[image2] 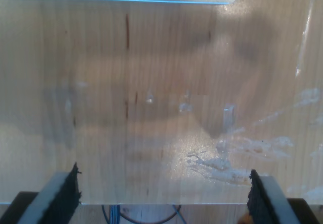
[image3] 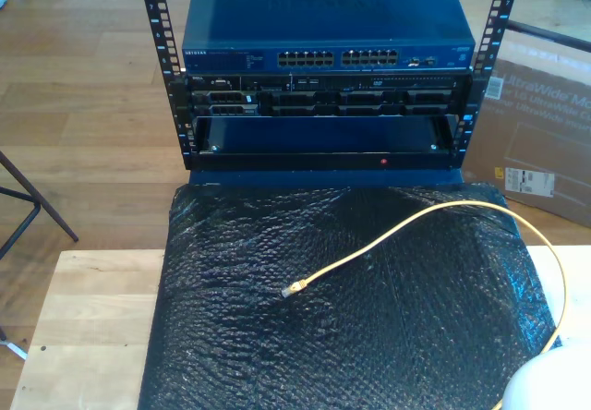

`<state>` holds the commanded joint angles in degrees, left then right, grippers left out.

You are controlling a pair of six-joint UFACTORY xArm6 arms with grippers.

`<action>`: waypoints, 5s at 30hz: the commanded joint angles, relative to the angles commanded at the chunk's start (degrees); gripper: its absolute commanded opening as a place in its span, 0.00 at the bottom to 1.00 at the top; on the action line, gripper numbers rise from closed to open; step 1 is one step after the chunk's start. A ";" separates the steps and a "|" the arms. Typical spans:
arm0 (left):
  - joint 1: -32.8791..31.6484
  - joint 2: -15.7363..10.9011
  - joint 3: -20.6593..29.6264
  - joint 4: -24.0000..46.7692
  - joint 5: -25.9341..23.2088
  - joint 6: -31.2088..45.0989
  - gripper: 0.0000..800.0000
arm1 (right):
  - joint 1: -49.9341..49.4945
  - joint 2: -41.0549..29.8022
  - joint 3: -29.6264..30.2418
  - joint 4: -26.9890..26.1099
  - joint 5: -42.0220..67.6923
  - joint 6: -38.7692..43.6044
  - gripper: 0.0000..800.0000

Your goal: Grab the cable and plug it in

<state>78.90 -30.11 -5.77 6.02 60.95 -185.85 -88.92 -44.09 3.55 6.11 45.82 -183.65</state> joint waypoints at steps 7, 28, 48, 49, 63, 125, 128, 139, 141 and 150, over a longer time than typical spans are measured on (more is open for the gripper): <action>0.00 0.00 0.00 0.00 0.00 0.00 1.00 | 0.00 0.00 0.09 0.00 0.00 0.00 1.00; 0.00 0.00 0.00 0.00 0.00 0.00 1.00 | 0.00 0.00 0.09 0.00 0.00 0.00 1.00; 0.00 0.00 0.00 0.00 0.00 0.00 1.00 | 0.00 0.00 0.09 0.00 0.00 0.00 1.00; 0.00 0.00 0.00 0.00 0.00 0.00 1.00 | 0.00 0.00 0.09 0.00 0.00 0.00 1.00; 0.00 0.00 0.00 0.00 0.00 0.00 1.00 | 0.00 0.00 0.00 0.00 0.00 0.00 1.00; -25.14 -1.58 -26.29 -15.82 30.59 -23.12 1.00 | 15.12 0.70 -44.66 13.54 38.95 47.30 0.97; -28.04 -1.58 -26.73 -17.23 30.59 -26.73 1.00 | 20.13 3.34 -47.91 13.54 38.95 54.15 0.97; -35.43 -1.58 -26.64 -23.38 30.95 -39.56 1.00 | 35.52 14.86 -58.55 17.23 39.30 67.16 0.97; -36.84 -1.58 -26.64 -24.35 30.95 -42.11 1.00 | 36.22 16.62 -60.31 19.60 40.18 68.04 0.97; -39.03 -1.05 -26.37 -29.19 30.86 -47.03 1.00 | 38.68 24.09 -66.99 27.78 43.52 71.21 0.97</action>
<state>39.87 -31.16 -32.14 -23.16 91.80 -232.88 -50.24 -20.00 -63.44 33.89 89.34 -112.44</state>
